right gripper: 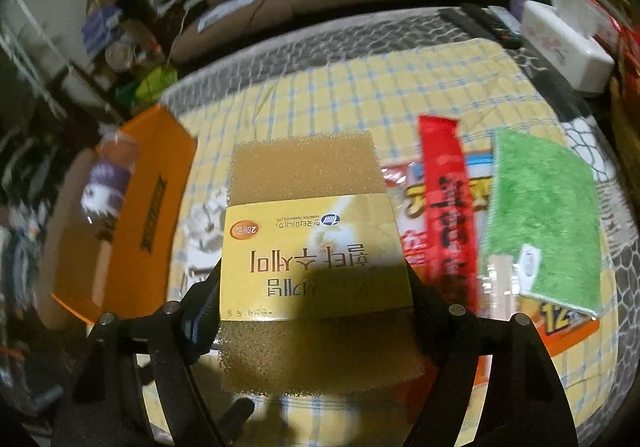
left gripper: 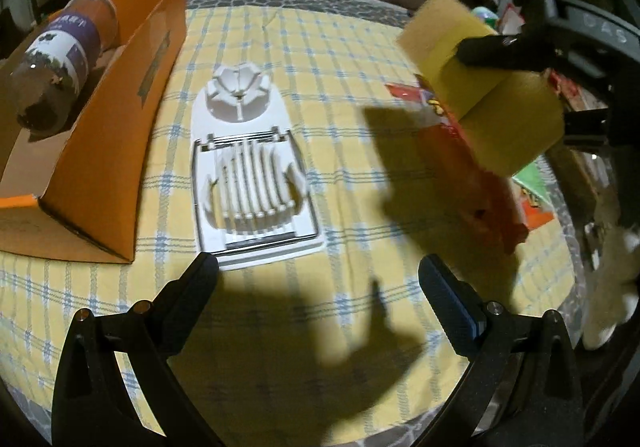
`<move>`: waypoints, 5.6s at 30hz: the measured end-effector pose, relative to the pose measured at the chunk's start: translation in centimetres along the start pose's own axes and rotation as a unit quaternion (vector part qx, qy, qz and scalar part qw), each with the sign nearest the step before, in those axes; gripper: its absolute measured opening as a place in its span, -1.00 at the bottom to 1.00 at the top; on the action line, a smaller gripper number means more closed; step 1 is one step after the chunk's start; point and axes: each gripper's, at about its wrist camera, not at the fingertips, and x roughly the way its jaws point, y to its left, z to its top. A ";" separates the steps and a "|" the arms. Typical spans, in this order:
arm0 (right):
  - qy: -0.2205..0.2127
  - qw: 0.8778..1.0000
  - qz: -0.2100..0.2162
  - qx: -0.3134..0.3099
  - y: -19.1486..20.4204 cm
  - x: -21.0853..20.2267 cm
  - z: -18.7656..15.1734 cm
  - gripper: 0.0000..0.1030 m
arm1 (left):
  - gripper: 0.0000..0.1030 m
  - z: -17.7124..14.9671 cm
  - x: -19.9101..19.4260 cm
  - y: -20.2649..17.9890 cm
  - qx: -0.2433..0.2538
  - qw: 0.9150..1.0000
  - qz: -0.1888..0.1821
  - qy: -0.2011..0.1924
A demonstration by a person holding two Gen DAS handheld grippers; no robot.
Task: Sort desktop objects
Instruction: 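Hold the sponge in the right gripper while the left gripper reaches the red snack stick, then grasp the red snack stick with the left gripper while the right gripper carries the sponge, then lower the sponge into the box beside the jar and open the right gripper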
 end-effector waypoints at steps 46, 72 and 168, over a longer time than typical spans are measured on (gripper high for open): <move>-0.055 0.988 -0.033 0.144 -13.9 -7.0 1.0 0.55 | -0.61 6.9 7.4 -14.0 0.123 0.991 -0.011 0.058; -0.028 0.993 -0.050 0.103 -11.2 -4.9 1.2 0.55 | -0.69 6.1 8.8 -9.2 0.109 0.991 0.000 0.077; 0.004 0.986 -0.053 -0.157 27.4 12.9 8.3 0.66 | -0.87 8.2 -9.6 31.7 -0.216 0.959 -0.117 -0.144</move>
